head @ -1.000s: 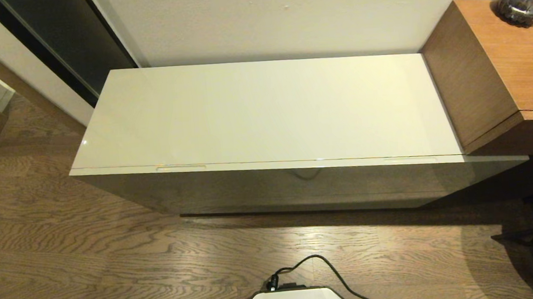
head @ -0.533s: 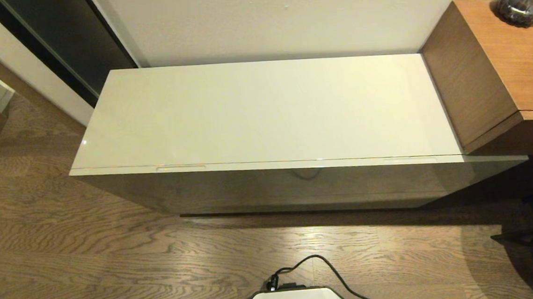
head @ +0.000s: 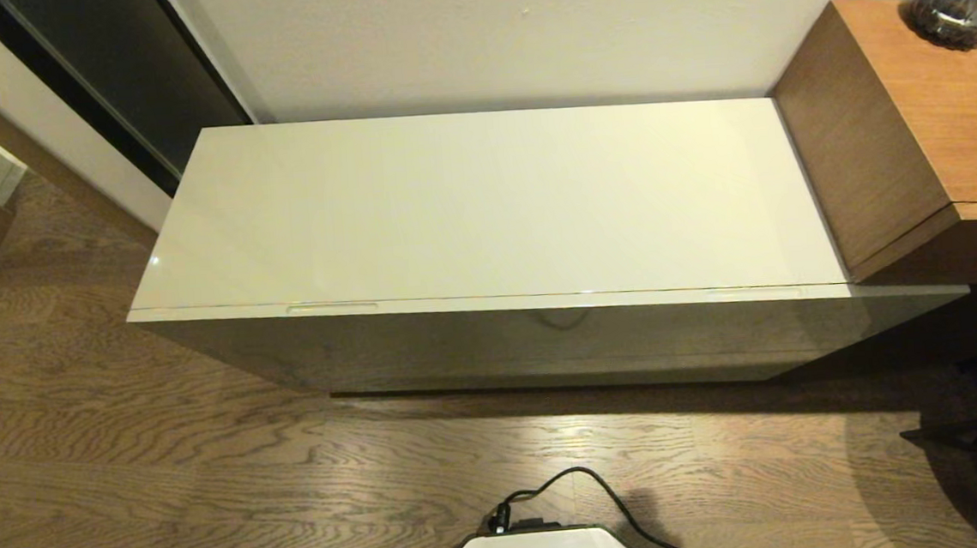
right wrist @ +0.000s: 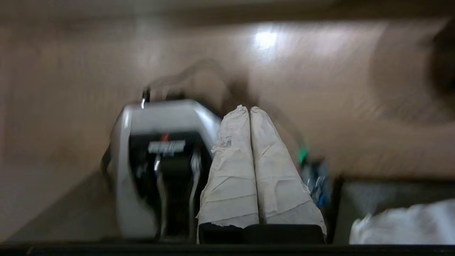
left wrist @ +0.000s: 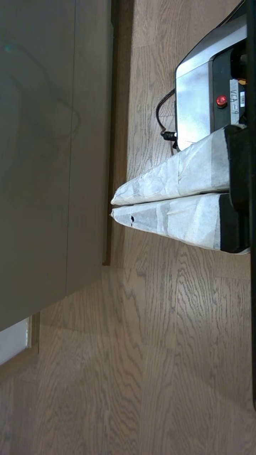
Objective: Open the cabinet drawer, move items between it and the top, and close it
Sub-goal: Open the drawer
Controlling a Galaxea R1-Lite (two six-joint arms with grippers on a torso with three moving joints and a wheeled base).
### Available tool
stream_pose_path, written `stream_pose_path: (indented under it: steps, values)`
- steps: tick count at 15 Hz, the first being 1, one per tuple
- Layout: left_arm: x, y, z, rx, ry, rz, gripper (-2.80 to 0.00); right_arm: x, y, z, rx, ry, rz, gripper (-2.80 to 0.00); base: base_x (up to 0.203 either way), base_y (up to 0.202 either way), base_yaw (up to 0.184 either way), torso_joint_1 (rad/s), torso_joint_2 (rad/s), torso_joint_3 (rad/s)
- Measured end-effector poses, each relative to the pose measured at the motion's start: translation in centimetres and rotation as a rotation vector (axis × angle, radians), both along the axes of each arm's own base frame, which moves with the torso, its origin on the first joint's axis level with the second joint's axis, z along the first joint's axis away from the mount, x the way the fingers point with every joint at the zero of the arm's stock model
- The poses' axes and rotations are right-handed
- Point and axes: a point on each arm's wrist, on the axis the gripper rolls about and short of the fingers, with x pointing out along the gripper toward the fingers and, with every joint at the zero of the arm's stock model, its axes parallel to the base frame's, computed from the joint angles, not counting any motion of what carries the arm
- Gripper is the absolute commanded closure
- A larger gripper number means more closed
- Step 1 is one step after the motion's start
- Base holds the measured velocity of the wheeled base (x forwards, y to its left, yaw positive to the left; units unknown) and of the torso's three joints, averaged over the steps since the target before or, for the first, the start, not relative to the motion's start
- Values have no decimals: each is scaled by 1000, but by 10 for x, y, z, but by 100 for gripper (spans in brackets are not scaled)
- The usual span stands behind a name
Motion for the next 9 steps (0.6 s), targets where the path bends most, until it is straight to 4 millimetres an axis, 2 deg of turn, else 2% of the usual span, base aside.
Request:
stream_pose_path:
  steps: [3,5,7,9]
  values:
    - [0,0,0,0,0,0,0,86,19,-15,67,181,-8,0,0,0,0,0,0,0]
    - [0,0,0,0,0,0,0,130,33,-30,117,267,-39,0,0,0,0,0,0,0]
    - [0,0,0,0,0,0,0,167,45,-44,155,324,-74,0,0,0,0,0,0,0]
    - [0,0,0,0,0,1,0,199,54,-48,202,330,-115,0,0,0,0,0,0,0]
